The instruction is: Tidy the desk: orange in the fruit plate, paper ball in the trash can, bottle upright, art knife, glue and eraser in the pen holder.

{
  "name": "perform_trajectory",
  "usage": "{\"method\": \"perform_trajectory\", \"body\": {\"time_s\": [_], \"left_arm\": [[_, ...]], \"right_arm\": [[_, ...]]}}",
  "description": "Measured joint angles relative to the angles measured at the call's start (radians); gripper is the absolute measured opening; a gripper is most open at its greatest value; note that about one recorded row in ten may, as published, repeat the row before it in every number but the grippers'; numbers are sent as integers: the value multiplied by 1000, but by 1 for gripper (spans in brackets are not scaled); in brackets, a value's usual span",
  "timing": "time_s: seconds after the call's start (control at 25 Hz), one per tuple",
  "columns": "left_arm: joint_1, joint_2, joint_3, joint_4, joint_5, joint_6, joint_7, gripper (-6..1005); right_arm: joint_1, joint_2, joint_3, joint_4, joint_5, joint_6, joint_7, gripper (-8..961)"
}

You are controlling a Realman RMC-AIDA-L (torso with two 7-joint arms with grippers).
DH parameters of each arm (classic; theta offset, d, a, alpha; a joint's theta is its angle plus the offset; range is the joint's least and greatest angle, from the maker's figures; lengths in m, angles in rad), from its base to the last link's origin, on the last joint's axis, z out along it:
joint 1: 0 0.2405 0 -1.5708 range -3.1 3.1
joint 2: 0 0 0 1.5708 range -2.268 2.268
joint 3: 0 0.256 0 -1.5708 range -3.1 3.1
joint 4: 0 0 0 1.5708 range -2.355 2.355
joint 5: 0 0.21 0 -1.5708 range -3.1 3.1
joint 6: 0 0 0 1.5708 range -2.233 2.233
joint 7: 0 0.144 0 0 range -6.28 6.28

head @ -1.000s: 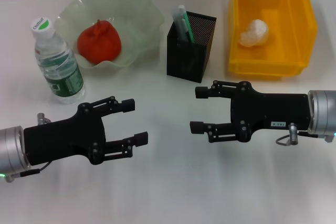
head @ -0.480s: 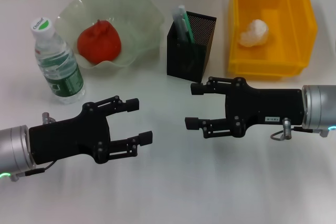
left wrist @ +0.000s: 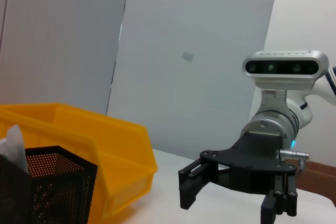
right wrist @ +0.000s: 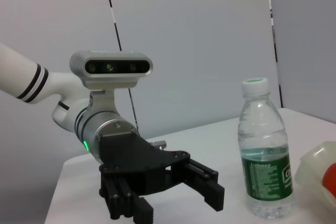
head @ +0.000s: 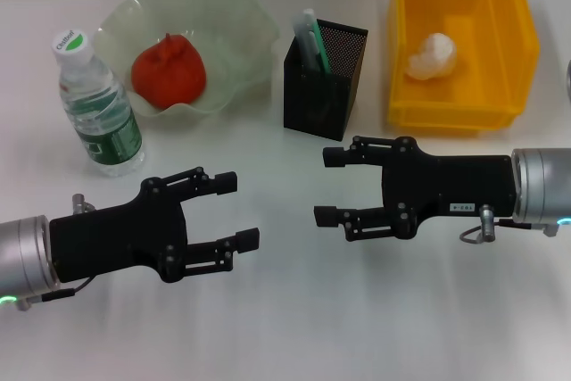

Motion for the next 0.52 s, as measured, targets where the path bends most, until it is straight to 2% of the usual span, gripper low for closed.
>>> {"method": "perform_trajectory", "body": {"time_s": [0.52], "left_arm": [[-9, 7, 0, 0, 21, 6, -5, 800]], "right_arm": [[-4, 0, 0, 1, -28, -9, 4, 806]]}}
